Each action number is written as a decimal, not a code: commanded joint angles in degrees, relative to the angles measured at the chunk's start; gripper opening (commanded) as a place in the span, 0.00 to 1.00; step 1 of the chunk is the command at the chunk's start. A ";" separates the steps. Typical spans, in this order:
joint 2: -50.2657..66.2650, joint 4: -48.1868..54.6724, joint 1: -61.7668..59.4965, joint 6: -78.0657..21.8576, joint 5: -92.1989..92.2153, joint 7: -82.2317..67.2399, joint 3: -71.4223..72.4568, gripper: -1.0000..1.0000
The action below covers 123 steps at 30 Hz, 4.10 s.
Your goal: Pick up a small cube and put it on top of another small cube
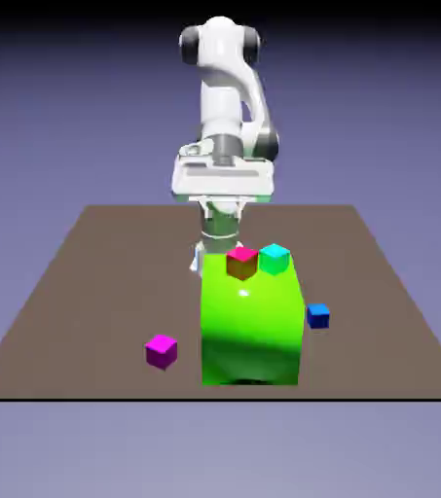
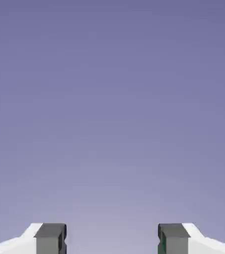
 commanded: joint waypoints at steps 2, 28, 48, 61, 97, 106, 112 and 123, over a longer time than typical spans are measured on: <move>2.23 1.97 0.16 -4.62 -0.90 0.58 3.86 0.50; 41.44 16.18 2.23 -69.41 -43.21 1.93 47.58 0.50; 71.45 13.59 3.30 -108.13 -92.97 -2.84 65.18 0.50; 80.75 -0.36 3.12 -109.50 -125.37 -9.98 55.11 0.50; 83.30 -5.13 4.02 -106.98 -134.39 -13.99 49.62 0.00; 73.56 4.29 13.21 -98.83 -111.96 -13.37 43.42 0.00; 65.60 11.26 20.86 -94.26 -97.01 -11.57 38.02 0.00; 48.77 21.63 32.60 -88.41 -69.60 -16.37 23.73 0.00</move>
